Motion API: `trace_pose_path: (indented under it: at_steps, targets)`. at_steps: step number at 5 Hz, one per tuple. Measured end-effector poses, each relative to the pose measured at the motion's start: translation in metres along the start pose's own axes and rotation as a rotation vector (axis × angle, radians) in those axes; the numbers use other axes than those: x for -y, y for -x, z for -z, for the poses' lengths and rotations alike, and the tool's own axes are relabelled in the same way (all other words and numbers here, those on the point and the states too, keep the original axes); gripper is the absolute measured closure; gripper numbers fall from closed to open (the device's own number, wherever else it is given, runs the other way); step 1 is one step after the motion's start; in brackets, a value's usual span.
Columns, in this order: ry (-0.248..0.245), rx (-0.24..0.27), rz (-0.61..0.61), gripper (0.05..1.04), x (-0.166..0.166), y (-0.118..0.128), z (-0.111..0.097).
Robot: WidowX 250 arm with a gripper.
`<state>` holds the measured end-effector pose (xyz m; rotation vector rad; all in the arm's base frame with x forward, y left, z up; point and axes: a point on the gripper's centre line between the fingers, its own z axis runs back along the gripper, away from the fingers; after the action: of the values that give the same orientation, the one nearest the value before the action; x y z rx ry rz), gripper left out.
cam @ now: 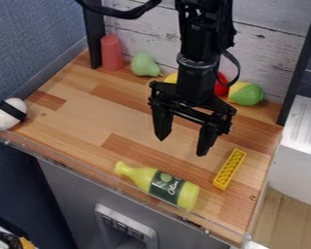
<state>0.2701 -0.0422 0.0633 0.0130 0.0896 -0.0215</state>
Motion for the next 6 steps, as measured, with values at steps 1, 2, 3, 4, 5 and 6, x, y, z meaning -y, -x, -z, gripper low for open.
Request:
trace_pose_path:
  at_steps: [1,2,3,4,5,6]
  targets:
    - [-0.003,-0.02,0.119,0.086,-0.014,-0.016,0.001]
    - [-0.009,-0.013,0.31,0.089,-0.035,-0.049,0.001]
    - [-0.015,-0.009,0.525,0.087,-0.05,-0.081,0.004]
    - [-0.026,-0.01,0.755,0.089,-0.061,-0.103,0.007]
    - [-0.031,-0.009,0.924,0.085,-0.069,-0.113,0.01]
    - [-0.033,-0.005,0.957,0.085,-0.08,-0.116,0.009]
